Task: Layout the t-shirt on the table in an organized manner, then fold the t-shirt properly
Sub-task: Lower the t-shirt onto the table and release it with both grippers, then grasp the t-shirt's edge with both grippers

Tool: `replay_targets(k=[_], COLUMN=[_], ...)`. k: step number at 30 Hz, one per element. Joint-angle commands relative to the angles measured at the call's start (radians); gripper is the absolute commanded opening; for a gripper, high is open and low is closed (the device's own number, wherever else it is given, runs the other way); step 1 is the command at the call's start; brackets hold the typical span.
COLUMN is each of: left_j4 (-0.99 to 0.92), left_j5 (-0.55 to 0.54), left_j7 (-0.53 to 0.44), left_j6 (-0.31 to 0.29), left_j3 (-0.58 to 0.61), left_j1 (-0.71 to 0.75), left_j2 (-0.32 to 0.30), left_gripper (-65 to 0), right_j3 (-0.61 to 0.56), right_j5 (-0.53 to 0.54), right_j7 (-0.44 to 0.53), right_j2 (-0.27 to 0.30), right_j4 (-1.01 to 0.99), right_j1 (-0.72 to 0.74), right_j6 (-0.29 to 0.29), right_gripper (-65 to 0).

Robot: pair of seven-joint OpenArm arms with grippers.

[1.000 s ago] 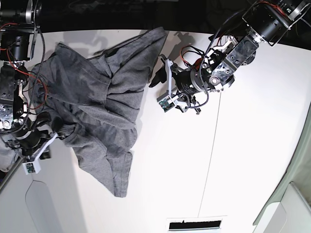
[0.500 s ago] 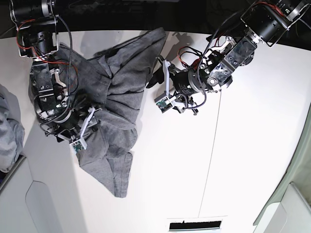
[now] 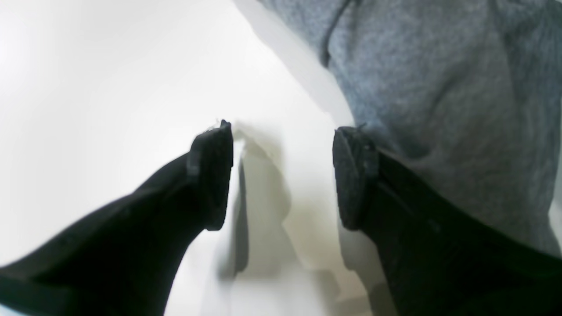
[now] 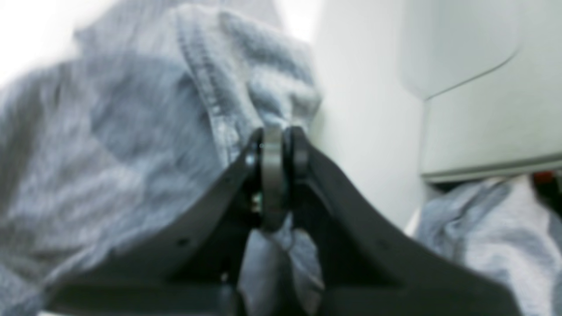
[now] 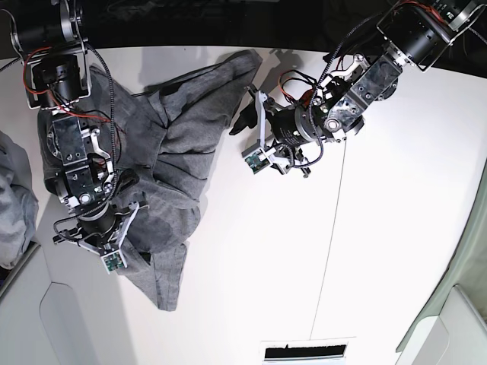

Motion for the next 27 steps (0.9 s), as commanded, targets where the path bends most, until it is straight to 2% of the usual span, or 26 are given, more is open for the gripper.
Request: replay_targets(k=[1, 5, 9, 10, 11, 14, 15, 18, 20, 22, 25, 27], left_j4=[0.014, 0.014, 0.014, 0.014, 0.014, 0.014, 0.014, 0.014, 0.014, 0.014, 0.018, 0.030], left_j5=[0.004, 0.013, 0.015, 0.015, 0.015, 0.015, 0.015, 0.015, 0.019, 0.028, 0.026, 0.026], left_j7=[-0.018, -0.018, -0.018, -0.019, -0.019, -0.022, -0.023, -0.022, -0.019, -0.016, -0.005, 0.001], left_j6=[0.001, 0.006, 0.050, 0.060, 0.061, 0.060, 0.060, 0.060, 0.060, 0.056, 0.021, 0.000], left_j3=[-0.006, -0.006, -0.006, -0.006, -0.006, -0.006, -0.006, -0.006, -0.006, -0.006, -0.006, -0.006], left_j1=[-0.011, -0.007, -0.006, -0.006, -0.006, -0.006, -0.006, -0.006, -0.006, -0.006, -0.006, -0.005], left_j2=[-0.003, -0.019, -0.056, -0.069, -0.079, -0.095, -0.098, -0.097, -0.100, -0.103, -0.120, -0.135], left_gripper=[-27.0, -27.0, -27.0, -27.1, -27.1, -27.0, -27.0, -27.1, -27.1, -27.1, -27.1, -27.2], right_j3=[0.020, 0.111, 0.230, 0.260, 0.290, 0.364, 0.383, 0.418, 0.419, 0.417, 0.417, 0.415], right_j5=[-0.008, -0.006, -0.004, 0.010, 0.033, 0.132, 0.164, 0.238, 0.292, 0.344, 0.434, 0.504], right_j7=[0.013, 0.013, 0.002, 0.002, -0.002, -0.061, -0.089, -0.155, -0.181, -0.204, -0.238, -0.277], right_j2=[0.011, 0.016, 0.054, 0.064, 0.072, 0.085, 0.089, 0.089, 0.087, 0.082, 0.061, 0.042], right_j4=[0.018, 0.021, 0.021, 0.021, 0.021, 0.021, 0.022, 0.033, 0.059, 0.111, 0.236, 0.331], right_j1=[0.031, 0.049, 0.043, 0.040, 0.037, 0.035, 0.035, 0.032, 0.016, -0.018, -0.102, -0.172], right_j6=[-0.015, -0.015, -0.015, -0.011, -0.011, -0.011, -0.011, 0.001, 0.035, 0.086, 0.209, 0.265], right_gripper=[-65.0, -65.0, -65.0, -63.2, -55.8, -25.3, -20.1, -20.3, -20.3, -20.3, -20.3, -20.3])
